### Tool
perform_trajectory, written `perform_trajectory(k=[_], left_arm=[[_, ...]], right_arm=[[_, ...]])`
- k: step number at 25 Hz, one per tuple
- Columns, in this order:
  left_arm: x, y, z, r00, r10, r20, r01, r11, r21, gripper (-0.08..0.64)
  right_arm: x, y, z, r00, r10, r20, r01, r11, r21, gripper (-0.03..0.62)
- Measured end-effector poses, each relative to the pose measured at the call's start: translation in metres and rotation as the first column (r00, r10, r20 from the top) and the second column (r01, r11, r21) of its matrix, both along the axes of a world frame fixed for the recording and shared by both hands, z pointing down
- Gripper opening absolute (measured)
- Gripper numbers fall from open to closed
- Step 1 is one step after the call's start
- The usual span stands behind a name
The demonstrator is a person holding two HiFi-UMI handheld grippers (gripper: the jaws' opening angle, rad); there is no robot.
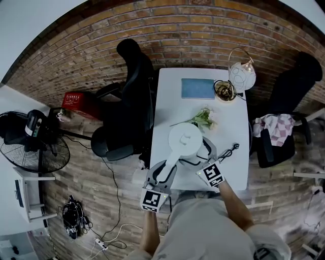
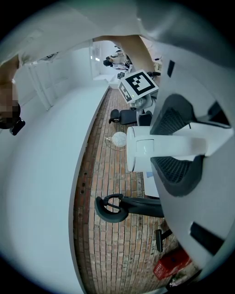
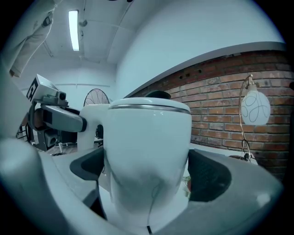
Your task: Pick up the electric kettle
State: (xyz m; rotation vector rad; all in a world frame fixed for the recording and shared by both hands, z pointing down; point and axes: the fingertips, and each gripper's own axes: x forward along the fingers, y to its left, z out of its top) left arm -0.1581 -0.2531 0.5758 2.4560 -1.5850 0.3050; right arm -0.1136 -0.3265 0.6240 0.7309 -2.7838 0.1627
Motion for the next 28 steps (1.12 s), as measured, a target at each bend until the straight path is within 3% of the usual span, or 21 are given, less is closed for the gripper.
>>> perform_trajectory(k=[11, 15, 19, 23, 28], left_arm=[[0.029, 0.006, -0.045, 0.999, 0.043, 0.015, -0.045, 0.992, 0.12, 0.143], [0.049, 0.007, -0.064, 0.996, 0.082, 0.019, -0.084, 0.979, 0.184, 0.143], [0.071, 0.008, -0.076, 0.992, 0.126, 0.0, -0.124, 0.973, 0.197, 0.143], [0.096, 0.008, -0.087, 0.983, 0.181, -0.016, -0.174, 0.961, 0.214, 0.143], [0.128, 0.008, -0.098, 0.966, 0.255, -0.034, -0.24, 0.943, 0.231, 0.143]], right_arm=[[0.028, 0.007, -0.038, 1.0, 0.002, 0.022, -0.004, 0.994, 0.106, 0.566], [0.047, 0.011, -0.049, 0.998, 0.04, 0.044, -0.045, 0.992, 0.117, 0.565], [0.072, 0.015, -0.063, 0.992, 0.102, 0.076, -0.11, 0.989, 0.102, 0.565], [0.102, 0.017, -0.071, 0.991, 0.128, 0.045, -0.134, 0.975, 0.175, 0.565], [0.139, 0.02, -0.081, 0.979, 0.195, 0.053, -0.202, 0.96, 0.193, 0.563]])
